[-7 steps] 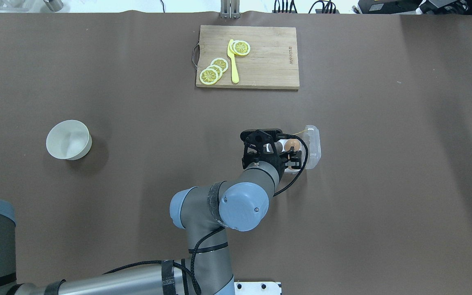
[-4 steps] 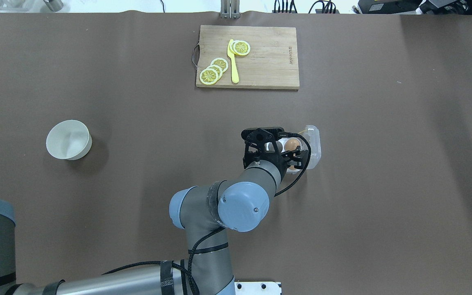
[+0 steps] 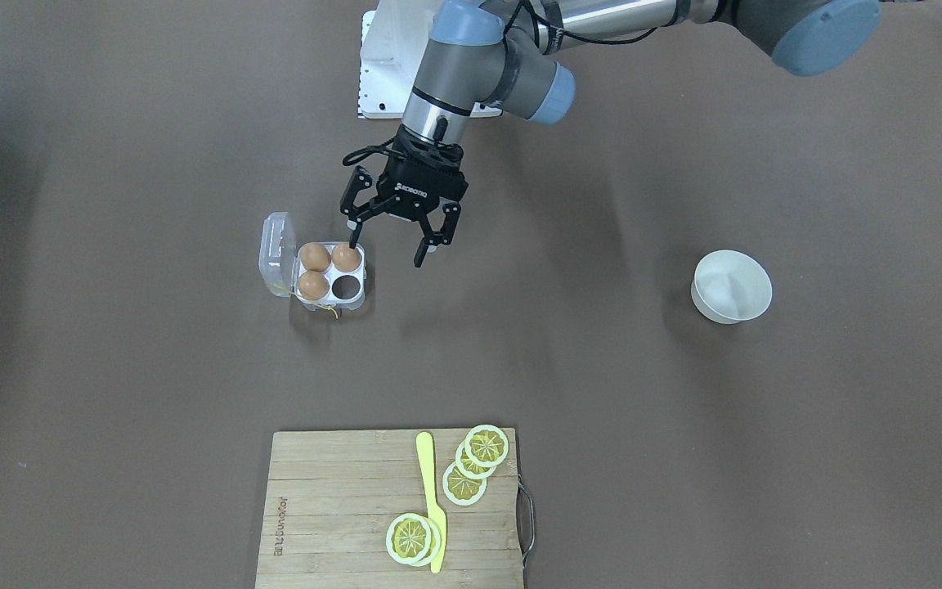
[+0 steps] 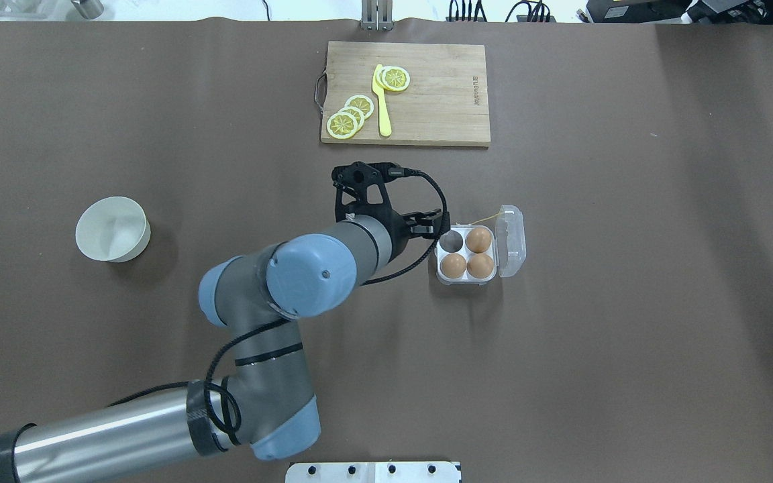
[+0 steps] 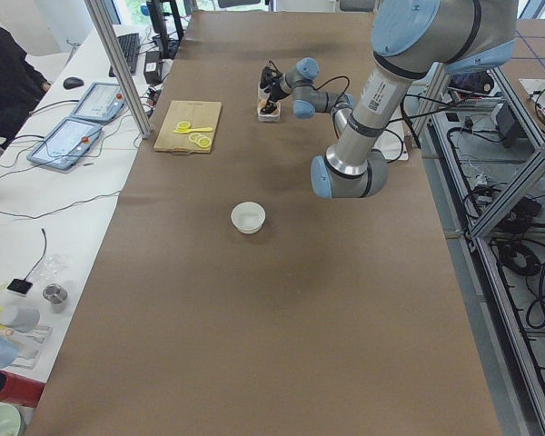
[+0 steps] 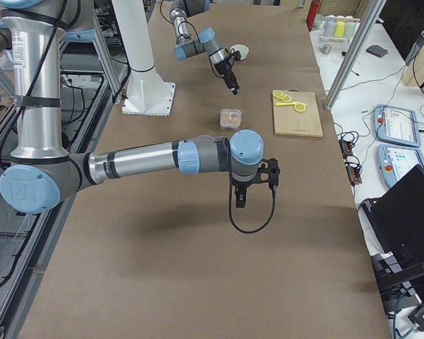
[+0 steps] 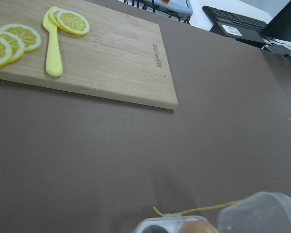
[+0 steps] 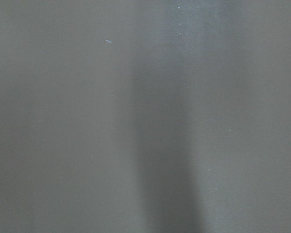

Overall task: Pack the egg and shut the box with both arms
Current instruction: 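Raise the left gripper away from the carton while the right arm approaches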

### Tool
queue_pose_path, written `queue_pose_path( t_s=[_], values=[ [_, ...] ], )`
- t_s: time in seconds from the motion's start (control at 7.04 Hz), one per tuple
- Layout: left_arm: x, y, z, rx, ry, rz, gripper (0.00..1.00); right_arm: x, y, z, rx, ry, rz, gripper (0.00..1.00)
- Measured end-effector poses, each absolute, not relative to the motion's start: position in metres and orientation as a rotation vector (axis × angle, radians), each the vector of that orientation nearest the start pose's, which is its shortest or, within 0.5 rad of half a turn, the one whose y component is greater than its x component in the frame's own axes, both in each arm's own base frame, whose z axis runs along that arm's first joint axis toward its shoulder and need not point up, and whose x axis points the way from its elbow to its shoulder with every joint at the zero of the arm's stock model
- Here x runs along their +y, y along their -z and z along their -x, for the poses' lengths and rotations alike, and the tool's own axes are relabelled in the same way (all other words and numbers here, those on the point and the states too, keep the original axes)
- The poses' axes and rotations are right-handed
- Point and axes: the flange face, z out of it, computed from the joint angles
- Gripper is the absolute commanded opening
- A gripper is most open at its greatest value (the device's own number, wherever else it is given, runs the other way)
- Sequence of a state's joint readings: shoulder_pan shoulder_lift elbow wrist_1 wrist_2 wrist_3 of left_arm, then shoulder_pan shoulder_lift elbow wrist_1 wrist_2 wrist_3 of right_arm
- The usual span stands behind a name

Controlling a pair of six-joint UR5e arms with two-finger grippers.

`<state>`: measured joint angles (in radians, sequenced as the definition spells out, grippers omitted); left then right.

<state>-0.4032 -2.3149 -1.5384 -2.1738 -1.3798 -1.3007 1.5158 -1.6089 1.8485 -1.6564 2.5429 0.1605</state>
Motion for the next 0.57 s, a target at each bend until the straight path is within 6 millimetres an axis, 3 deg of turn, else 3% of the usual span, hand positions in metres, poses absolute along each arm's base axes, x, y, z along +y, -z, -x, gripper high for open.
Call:
queue_pose_path(
  t_s=[0.14, 0.28, 0.57],
  values=[
    [-0.442, -0.160, -0.562, 1.165, 0.234, -0.549, 0.97, -0.473, -0.513, -0.002, -0.986, -0.019, -0.022, 0.38],
    [-0.470, -0.163, -0.527, 1.130, 0.236, -0.494, 0.97, -0.472, -0.494, 0.027, -0.997, 0.002, -0.019, 0.30],
    [-0.517, -0.161, -0.450, 1.081, 0.242, -0.393, 0.97, -0.466, -0.468, 0.106, -1.029, 0.017, -0.044, 0.00]
  ],
)
